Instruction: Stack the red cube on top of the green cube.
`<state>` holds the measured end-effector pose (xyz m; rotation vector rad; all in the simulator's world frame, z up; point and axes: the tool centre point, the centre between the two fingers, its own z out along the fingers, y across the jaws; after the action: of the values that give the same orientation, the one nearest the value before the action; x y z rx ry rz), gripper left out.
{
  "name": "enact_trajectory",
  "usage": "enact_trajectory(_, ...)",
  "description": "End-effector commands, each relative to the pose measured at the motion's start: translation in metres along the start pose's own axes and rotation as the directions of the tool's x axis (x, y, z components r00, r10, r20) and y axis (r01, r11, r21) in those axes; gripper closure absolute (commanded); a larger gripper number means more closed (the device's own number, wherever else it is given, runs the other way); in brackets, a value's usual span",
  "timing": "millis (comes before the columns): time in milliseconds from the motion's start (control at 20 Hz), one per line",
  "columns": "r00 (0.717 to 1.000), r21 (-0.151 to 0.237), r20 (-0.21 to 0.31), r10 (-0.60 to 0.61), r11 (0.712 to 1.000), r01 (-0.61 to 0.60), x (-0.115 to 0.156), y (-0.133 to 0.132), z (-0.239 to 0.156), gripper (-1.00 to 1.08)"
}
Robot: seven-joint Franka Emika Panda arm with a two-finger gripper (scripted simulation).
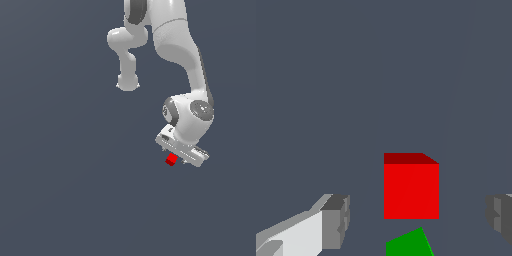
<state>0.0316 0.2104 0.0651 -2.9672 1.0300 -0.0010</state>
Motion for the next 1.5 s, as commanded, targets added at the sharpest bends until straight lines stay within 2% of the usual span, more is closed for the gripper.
enact_trajectory(0,1.0,-0.001,0.001,0.001,1.0,-0.001,0.0,0.0,0.009,-0.92)
enact_trajectory(300,1.0,-0.001,0.0,0.003,1.0,-0.003,0.0,0.001,0.039,-0.92)
enact_trajectory(600,1.0,-0.001,0.0,0.003,1.0,-0.003,0.0,0.0,0.045,-0.92)
enact_trajectory(650,1.0,-0.001,0.0,0.003,1.0,-0.003,0.0,0.0,0.045,1.08)
enact_trajectory(1450,1.0,-0.001,0.001,0.003,1.0,-0.003,0.0,0.001,0.034,1.08)
